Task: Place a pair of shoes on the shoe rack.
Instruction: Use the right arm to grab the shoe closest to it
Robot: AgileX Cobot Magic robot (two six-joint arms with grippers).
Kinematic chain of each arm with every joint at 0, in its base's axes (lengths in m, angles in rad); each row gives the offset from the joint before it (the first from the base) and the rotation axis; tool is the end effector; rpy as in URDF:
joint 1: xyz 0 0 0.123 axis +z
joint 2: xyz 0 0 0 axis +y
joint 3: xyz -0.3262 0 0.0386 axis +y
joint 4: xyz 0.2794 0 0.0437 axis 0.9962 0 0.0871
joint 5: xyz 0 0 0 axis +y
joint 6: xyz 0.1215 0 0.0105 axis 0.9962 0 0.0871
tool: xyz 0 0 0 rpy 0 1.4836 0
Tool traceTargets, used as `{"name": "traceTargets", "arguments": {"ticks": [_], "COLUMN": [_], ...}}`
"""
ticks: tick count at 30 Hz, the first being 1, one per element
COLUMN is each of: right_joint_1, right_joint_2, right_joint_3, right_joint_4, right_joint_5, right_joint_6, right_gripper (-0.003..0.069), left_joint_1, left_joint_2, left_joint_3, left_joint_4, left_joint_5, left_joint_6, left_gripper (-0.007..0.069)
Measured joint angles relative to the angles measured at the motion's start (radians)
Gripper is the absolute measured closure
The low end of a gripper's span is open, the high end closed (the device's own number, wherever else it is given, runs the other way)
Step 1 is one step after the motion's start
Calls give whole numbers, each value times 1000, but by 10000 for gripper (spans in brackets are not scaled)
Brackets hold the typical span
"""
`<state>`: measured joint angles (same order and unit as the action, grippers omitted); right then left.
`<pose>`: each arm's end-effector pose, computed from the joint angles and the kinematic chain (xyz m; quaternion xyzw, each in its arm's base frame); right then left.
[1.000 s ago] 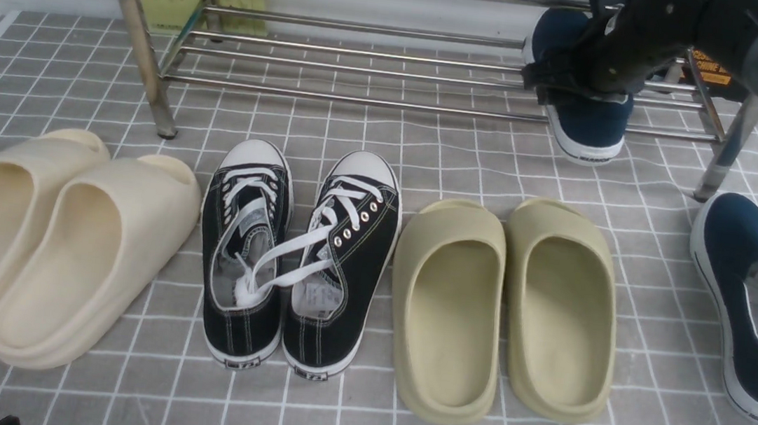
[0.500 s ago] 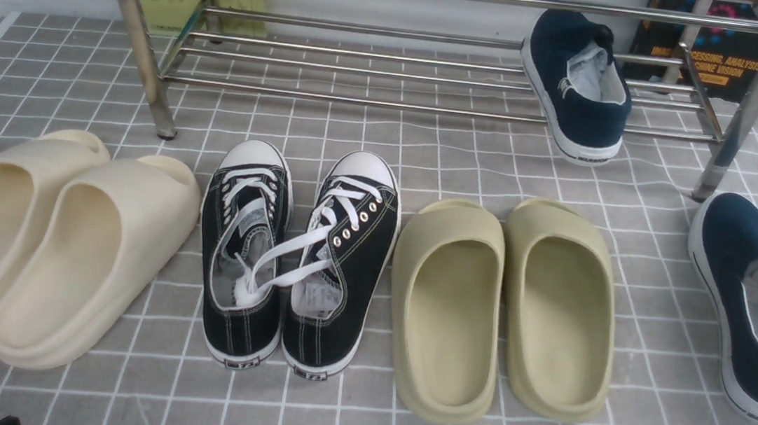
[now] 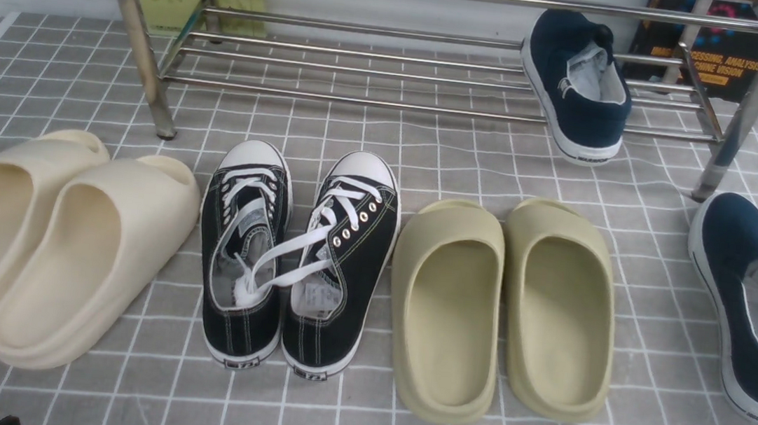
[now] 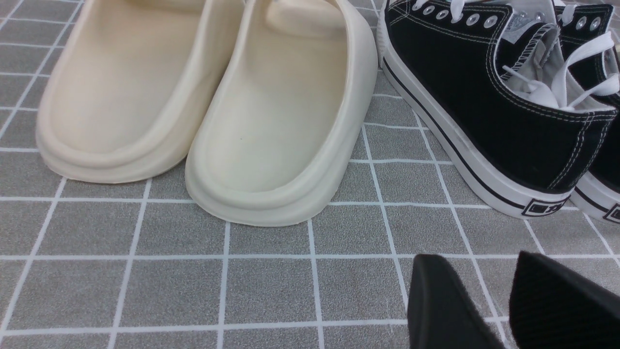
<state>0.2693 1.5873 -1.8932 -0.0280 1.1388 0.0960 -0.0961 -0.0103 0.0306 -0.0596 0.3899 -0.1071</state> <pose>0.3736 0.0999 0.4915 -0.0795 0.9126 0.0591 0.3968 0.0687 -0.0094 0.1575 -0.0202 0.8111 -0.0844 0.5784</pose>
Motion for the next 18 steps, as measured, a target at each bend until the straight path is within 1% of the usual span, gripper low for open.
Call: {"name": "traceTargets", "arguments": {"ticks": [1, 3, 4, 5, 6, 7, 8, 10, 14, 18], "right_joint_1": [0, 0, 0, 0, 0, 0, 0, 0, 0, 0], "right_joint_2": [0, 0, 0, 0, 0, 3, 3, 12, 31, 68], "right_joint_3": [77, 127, 168, 268, 278, 357, 367, 482, 584, 595], "right_joint_4": [0, 0, 0, 0, 0, 0, 0, -10, -50, -59], "right_joint_5": [-43, -74, -101, -168, -183, -235, -242, -323, -352, -331], "right_joint_6": [2, 12, 28, 82, 87, 124, 128, 139, 139, 135], "right_gripper": [97, 97, 97, 97, 97, 98, 98, 98, 98, 97], "left_joint_1": [0, 0, 0, 0, 0, 0, 0, 0, 0, 0], "left_joint_2": [0, 0, 0, 0, 0, 0, 0, 0, 0, 0], "left_joint_3": [0, 0, 0, 0, 0, 0, 0, 0, 0, 0], "left_joint_4": [0, 0, 0, 0, 0, 0, 0, 0, 0, 0], "left_joint_5": [0, 0, 0, 0, 0, 0, 0, 0, 0, 0], "left_joint_6": [0, 0, 0, 0, 0, 0, 0, 0, 0, 0], "left_gripper": [386, 386, 386, 386, 386, 386, 386, 386, 386, 386]}}
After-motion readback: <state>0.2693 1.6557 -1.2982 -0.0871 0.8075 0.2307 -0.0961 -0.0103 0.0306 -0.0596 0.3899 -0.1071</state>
